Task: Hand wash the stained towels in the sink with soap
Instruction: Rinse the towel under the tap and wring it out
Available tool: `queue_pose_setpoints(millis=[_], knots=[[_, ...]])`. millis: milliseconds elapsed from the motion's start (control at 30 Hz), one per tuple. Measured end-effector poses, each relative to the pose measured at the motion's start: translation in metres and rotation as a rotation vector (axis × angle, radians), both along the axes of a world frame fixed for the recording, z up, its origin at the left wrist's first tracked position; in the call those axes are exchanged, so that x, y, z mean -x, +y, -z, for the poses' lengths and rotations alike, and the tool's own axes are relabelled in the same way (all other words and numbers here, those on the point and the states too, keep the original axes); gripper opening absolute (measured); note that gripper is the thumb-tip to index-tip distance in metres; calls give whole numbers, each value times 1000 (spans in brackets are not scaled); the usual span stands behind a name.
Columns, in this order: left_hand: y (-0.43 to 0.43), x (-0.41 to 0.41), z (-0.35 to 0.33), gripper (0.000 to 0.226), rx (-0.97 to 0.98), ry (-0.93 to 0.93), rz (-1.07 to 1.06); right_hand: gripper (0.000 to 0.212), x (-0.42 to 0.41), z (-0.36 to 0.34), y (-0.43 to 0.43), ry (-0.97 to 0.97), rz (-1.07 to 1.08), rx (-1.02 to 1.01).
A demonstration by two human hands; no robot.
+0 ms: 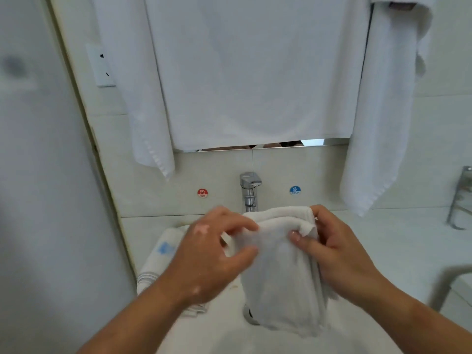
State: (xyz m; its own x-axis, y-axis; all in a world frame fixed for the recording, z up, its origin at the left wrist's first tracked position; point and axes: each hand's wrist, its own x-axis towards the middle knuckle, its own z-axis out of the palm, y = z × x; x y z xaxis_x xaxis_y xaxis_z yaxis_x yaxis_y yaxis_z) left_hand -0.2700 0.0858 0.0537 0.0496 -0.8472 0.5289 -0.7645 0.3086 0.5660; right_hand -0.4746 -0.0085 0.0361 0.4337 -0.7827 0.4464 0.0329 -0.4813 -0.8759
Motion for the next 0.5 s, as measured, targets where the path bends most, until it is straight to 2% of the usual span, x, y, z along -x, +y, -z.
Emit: queue_pose_setpoints(millis=[67, 133, 233, 300, 367, 400, 500], knots=[[0, -20, -5, 44, -72, -107, 2, 10, 8, -4, -5, -68, -84, -49], [-6, -29, -6, 52, -239, -86, 71, 9, 14, -8, -10, -66, -165, -66], [-15, -26, -5, 41, -344, -21, 218, 8, 19, -7, -15, -81, -240, -103], [-17, -19, -5, 23, -366, -57, 295, 8, 22, -8, -14, -77, -242, -111], [-18, -12, -6, 11, -308, -133, 253, 9, 24, -11, -13, -10, -131, -54], [-19, -11, -6, 19, -259, -125, 183, 14, 25, -11, -14, 34, -36, -25], [-23, -12, -9, 36, -197, 131, 8, 15, 25, -7, -19, 82, 149, -67]])
